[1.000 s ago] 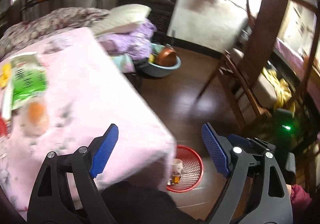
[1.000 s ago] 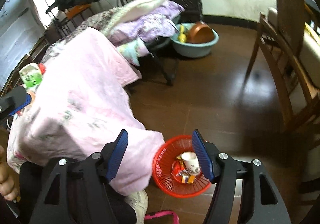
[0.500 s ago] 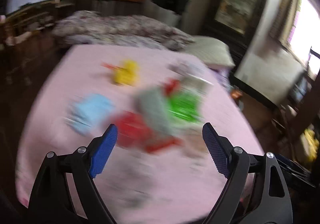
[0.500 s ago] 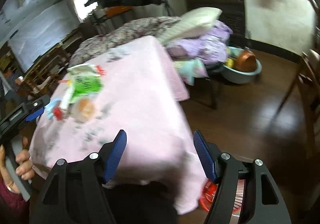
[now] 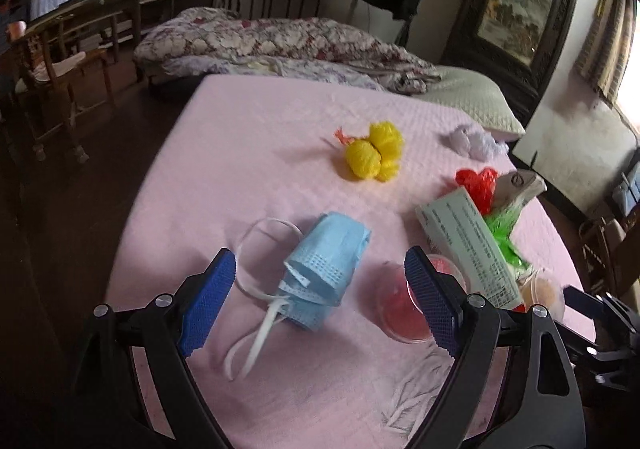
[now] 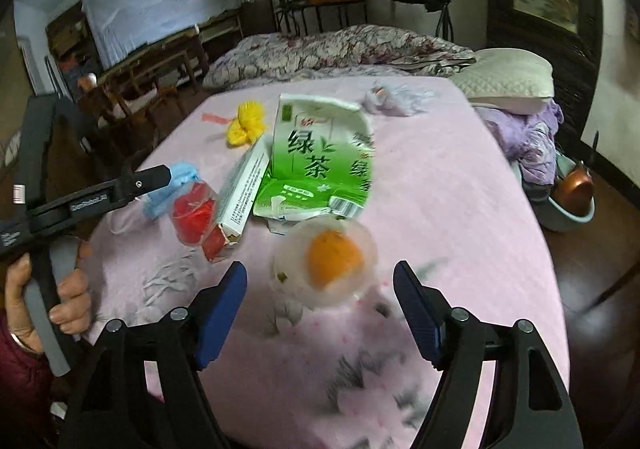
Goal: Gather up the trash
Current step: 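Move both open tools back over the table, then grasp the blue face mask with the left tool while the right tool grasps the orange cup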
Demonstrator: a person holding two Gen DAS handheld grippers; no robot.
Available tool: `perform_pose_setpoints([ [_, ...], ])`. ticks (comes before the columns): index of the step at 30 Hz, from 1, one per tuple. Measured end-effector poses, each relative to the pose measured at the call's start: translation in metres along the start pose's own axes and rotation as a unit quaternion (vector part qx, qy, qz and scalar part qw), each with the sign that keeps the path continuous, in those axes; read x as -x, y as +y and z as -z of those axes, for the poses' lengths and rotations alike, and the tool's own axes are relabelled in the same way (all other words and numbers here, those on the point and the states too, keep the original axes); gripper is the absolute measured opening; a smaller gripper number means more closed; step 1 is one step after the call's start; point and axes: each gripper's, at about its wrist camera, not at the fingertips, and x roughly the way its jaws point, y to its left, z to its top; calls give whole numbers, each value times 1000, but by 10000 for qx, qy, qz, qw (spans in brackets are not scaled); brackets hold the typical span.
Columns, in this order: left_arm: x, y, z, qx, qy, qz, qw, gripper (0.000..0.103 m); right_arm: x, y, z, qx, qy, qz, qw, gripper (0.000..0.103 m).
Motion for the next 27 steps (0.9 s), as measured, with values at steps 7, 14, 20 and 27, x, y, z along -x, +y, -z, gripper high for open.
perform_pose_setpoints([
  [7,-19,4,-9,96,139,74,9998,87,-12,3,-2,34,42,-75,10000,57],
  [14,-7,8,-5,89,21,229,9997,66,-1,-9,6,-30,-47,-42,10000,57],
  [20,-6,16,-7,5,48,-44,10000,66,1,-18,9,-148,-56,-43,9999,56],
  [27,-24,12,-5,132,309,477,9983,45,2,-24,10,-249,-107,-21,9996,56],
])
